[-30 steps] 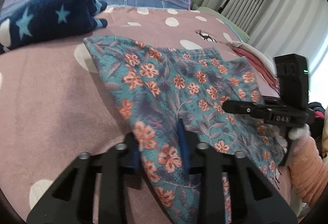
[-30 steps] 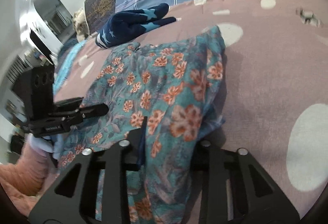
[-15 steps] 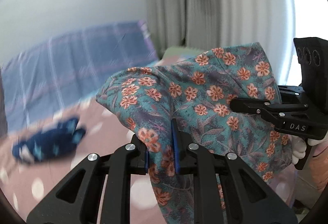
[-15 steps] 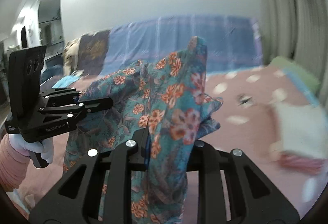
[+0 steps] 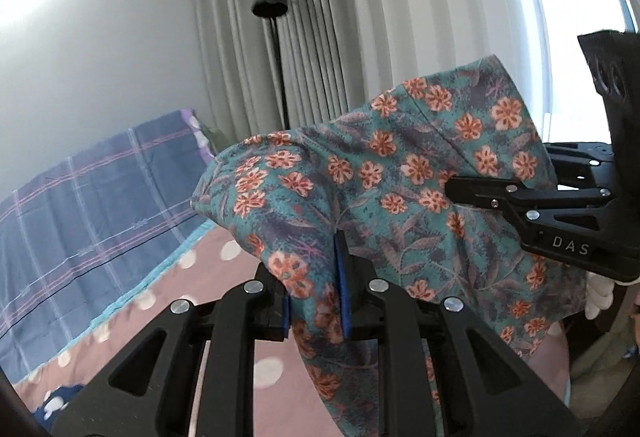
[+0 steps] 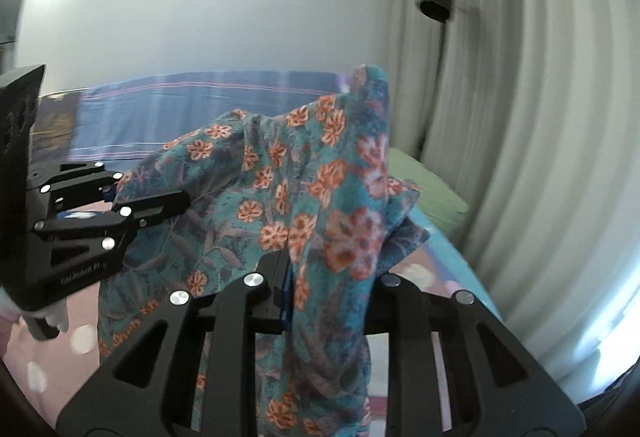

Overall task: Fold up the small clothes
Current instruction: 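Grasp the folded shirt with both tools and lift it off the bed, then carry the shirt with both tools onto the pink clothes stack and release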

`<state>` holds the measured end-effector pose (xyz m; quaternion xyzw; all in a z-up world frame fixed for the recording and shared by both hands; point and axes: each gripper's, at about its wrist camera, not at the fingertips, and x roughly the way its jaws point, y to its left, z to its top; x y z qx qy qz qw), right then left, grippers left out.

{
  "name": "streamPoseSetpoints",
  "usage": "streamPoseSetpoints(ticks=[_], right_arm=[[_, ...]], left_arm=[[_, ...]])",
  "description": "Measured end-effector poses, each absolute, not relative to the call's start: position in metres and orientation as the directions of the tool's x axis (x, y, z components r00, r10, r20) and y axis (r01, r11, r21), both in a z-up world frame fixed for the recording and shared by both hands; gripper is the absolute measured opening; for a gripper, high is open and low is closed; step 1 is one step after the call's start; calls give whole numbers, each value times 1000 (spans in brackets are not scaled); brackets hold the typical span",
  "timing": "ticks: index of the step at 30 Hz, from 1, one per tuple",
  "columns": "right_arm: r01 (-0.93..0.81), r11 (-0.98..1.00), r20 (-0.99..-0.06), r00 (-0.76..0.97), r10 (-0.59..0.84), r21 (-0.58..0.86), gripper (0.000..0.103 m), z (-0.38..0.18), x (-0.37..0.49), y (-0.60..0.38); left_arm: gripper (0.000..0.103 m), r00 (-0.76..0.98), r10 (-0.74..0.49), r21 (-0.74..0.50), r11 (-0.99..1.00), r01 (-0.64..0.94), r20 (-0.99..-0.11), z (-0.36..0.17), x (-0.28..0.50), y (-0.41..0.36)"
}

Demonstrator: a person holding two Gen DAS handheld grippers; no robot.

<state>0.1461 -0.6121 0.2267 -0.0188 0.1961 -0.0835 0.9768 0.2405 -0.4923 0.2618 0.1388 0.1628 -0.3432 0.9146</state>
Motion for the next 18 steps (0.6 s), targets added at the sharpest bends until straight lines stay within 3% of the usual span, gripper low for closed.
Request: streamPoseSetpoints(ticks=[2, 3, 4, 5, 8, 9, 11, 15, 18], right_arm=[[210, 977, -414, 887, -205, -35, 29, 207, 176, -642], [266, 964, -448, 861, -240, -5, 52, 190, 194, -660], [332, 943, -491, 823, -285, 8, 67, 175, 208, -673], [439, 898, -567, 744, -352, 18, 73, 148, 224, -693], [548, 834, -718, 606, -342, 66, 59, 74, 239, -723], [549, 833, -757, 572, -315, 67, 58, 46, 240, -728], [531, 840, -723, 621, -301, 107, 60, 21, 230, -727], [520, 846, -656, 679, -328, 116, 62, 2, 215, -720], [524, 846, -656, 673, -340, 100, 63, -2, 216, -716]], left_arm=[[25, 706, -569, 141, 728, 671, -422, 243, 264, -518], [39, 702, -554, 135, 734, 666, -447, 228, 281, -530], [61, 687, -520, 126, 744, 656, -508, 204, 301, -544], [70, 673, -471, 129, 758, 639, -571, 181, 316, -555], [75, 593, -341, 157, 760, 630, -729, 97, 341, -569], [74, 599, -353, 156, 757, 635, -719, 79, 339, -566], [76, 636, -396, 148, 763, 629, -662, 67, 331, -555], [76, 562, -401, 0, 814, 581, -724, 58, 339, -542], [76, 621, -341, 110, 814, 571, -706, 52, 326, -554]])
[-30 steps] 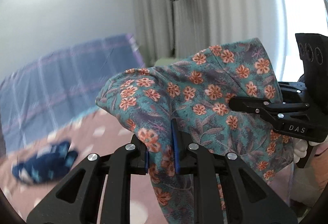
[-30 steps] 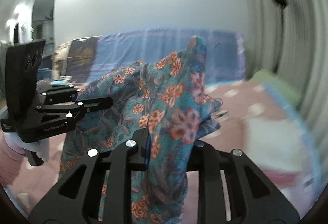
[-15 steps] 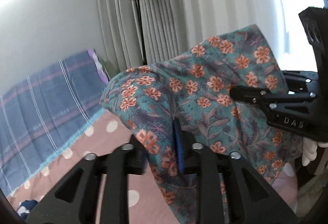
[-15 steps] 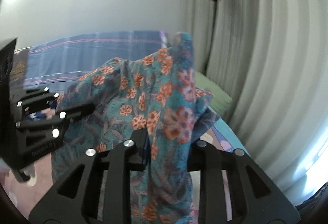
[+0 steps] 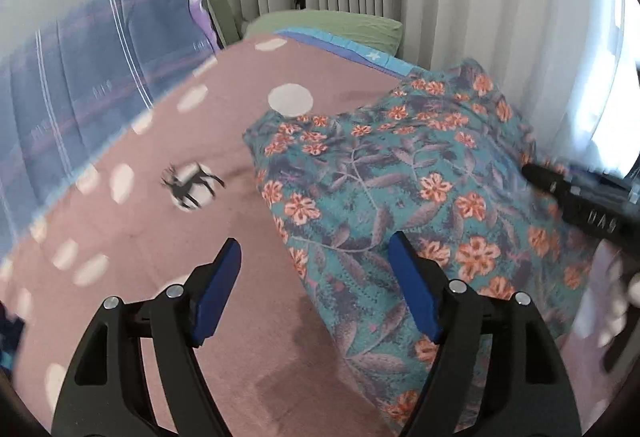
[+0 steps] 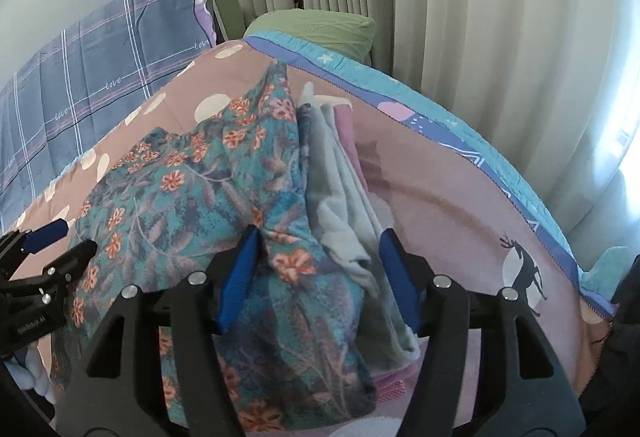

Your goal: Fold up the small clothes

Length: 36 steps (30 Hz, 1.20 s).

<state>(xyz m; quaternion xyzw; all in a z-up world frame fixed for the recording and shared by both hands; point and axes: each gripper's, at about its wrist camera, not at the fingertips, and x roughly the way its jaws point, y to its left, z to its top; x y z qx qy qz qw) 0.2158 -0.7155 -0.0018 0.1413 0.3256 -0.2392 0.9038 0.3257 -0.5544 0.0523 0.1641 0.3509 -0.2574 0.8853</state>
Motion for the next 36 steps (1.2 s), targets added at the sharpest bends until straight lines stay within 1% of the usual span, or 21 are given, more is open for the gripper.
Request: streamPoseSetpoints(ticks=[1, 3, 4, 7, 10, 11, 12, 13, 14, 15, 16, 17, 19, 20, 22, 24, 29, 32, 36], right_arm=[[529, 844, -657, 668, -348, 91, 63, -2, 214, -712], [538, 837, -650, 672, -354, 100, 65, 4, 217, -708], [538, 836, -646, 675, -355, 103, 65, 5, 213, -704], [538, 833, -624, 698, -351, 133, 65, 19, 166, -686], [491, 860, -544, 763, -348, 139, 66, 34, 101, -649], [490, 862, -526, 771, -359, 129, 77, 38, 85, -635], [494, 861, -507, 777, -374, 122, 92, 40, 70, -622], [490, 863, -468, 795, -385, 122, 97, 43, 50, -604], [480, 868, -435, 813, -387, 125, 100, 44, 36, -590], [476, 870, -405, 825, -393, 125, 101, 45, 21, -576], [482, 867, -390, 827, -404, 124, 101, 46, 12, -566], [498, 858, -375, 825, -424, 127, 101, 47, -1, -552], [507, 851, -357, 827, -435, 138, 101, 50, -20, -530], [491, 859, -354, 836, -419, 144, 101, 52, -29, -519], [479, 866, -364, 840, -402, 147, 101, 56, -38, -505], [472, 870, -385, 836, -391, 142, 101, 63, -45, -491], [488, 861, -348, 839, -418, 142, 101, 79, -81, -459], [497, 856, -366, 830, -422, 140, 101, 84, -96, -445], [488, 863, -383, 828, -410, 132, 101, 84, -110, -422]], left_arm=[[76, 640, -319, 139, 817, 559, -699, 52, 322, -556], [76, 652, -307, 146, 827, 544, -693, 52, 320, -564], [76, 647, -324, 123, 829, 546, -690, 59, 316, -558], [76, 609, -397, 35, 819, 573, -687, 72, 300, -532], [77, 604, -460, -12, 801, 599, -651, 90, 271, -503], [78, 601, -482, -22, 791, 611, -637, 95, 261, -494], [84, 600, -501, -27, 781, 624, -624, 99, 248, -486], [86, 598, -519, -31, 770, 637, -610, 103, 236, -479], [88, 598, -540, -35, 759, 650, -592, 108, 218, -470], [92, 601, -550, -37, 755, 655, -580, 111, 204, -463], [99, 607, -559, -40, 753, 656, -565, 115, 187, -456], [101, 615, -563, -45, 757, 652, -552, 118, 173, -448], [102, 626, -575, -66, 762, 644, -527, 125, 147, -433], [102, 624, -585, -83, 761, 644, -519, 128, 135, -426], [102, 619, -605, -118, 756, 643, -501, 137, 108, -412], [102, 630, -607, -126, 761, 636, -485, 145, 85, -399], [102, 691, -558, -80, 801, 594, -460, 159, 37, -375], [102, 712, -540, -62, 813, 579, -449, 164, 13, -363], [102, 724, -491, -47, 841, 539, -485, 163, -13, -348]])
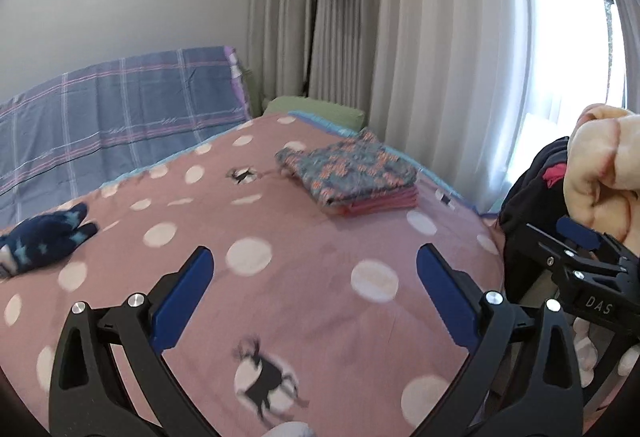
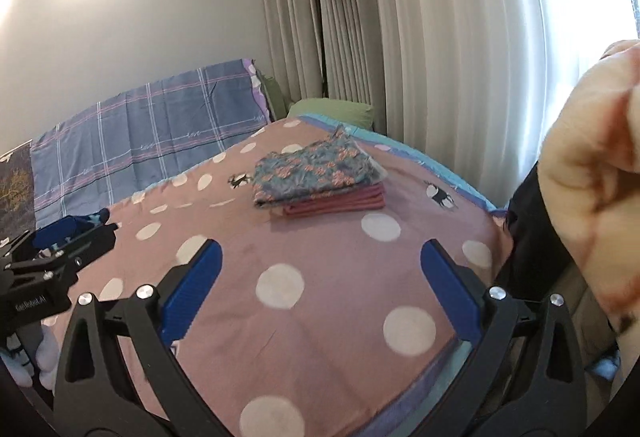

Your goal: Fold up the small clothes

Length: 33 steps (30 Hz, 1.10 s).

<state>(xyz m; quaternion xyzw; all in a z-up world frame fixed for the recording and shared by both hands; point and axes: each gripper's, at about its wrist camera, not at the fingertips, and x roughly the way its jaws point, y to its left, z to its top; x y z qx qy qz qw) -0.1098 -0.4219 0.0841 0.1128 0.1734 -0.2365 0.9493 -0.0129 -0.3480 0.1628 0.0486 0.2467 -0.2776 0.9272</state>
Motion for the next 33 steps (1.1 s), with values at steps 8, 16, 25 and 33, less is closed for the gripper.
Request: streamPoseSetpoints(ticks=[8, 16, 25, 33], right_arm=[[468, 880, -435, 812, -390, 84, 101, 79, -122, -378], [488, 868, -466, 791, -396, 91, 101, 78, -122, -369], [509, 857, -499, 766, -404, 87, 101, 69, -120, -372], [499, 862, -500, 770, -397, 84, 101, 68, -118, -373]], left_arm=[[102, 711, -491, -63, 841, 537, -503, 152, -47, -314], [102, 703, -492, -58, 838, 543, -514, 142, -61, -298], [102, 691, -489, -57, 835, 547, -532, 136, -59, -300], [102, 695, -483, -39, 834, 551, -532, 133, -59, -307]])
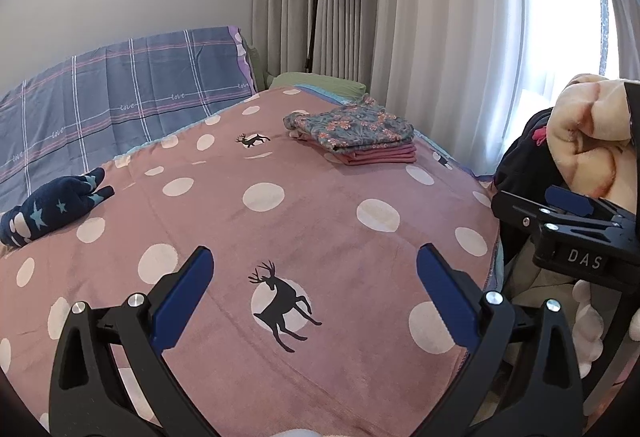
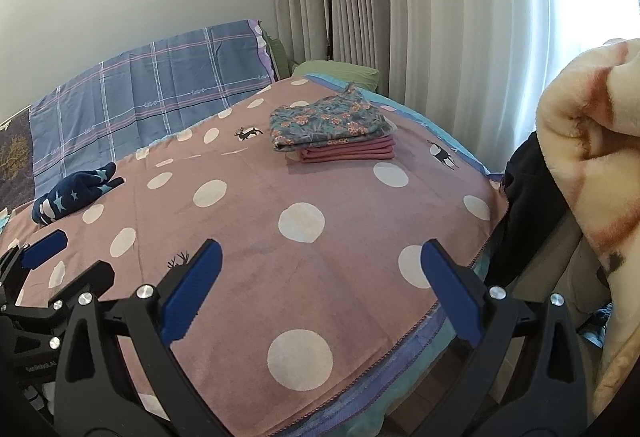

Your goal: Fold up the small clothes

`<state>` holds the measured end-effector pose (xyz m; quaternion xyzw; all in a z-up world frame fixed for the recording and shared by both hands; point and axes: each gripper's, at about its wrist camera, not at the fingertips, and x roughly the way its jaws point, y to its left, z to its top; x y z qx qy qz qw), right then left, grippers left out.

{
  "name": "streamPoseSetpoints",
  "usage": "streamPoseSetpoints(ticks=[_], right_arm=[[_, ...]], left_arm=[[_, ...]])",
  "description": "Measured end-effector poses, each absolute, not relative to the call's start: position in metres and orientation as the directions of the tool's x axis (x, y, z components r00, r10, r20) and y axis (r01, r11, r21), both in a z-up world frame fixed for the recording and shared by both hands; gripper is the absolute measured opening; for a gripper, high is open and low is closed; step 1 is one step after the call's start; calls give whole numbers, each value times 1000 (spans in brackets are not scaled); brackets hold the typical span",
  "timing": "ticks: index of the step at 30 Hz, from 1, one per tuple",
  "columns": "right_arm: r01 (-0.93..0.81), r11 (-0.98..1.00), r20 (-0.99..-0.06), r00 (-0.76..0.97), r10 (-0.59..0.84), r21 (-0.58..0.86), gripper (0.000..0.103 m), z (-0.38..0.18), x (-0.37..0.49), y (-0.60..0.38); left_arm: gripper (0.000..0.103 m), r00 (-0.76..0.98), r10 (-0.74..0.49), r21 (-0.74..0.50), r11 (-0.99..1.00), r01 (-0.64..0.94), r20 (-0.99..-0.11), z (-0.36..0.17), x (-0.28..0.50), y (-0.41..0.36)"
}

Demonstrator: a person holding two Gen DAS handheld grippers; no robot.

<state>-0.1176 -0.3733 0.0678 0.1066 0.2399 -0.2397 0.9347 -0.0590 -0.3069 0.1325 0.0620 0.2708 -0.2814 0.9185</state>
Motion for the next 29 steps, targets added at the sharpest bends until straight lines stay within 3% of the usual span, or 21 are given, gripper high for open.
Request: streamPoseSetpoints(ticks=[29], right_arm=[[501, 861, -528, 756, -386, 89, 101, 59, -108, -382]], left_arm=[[102, 666, -479, -38, 827, 561, -572, 119, -56, -317]])
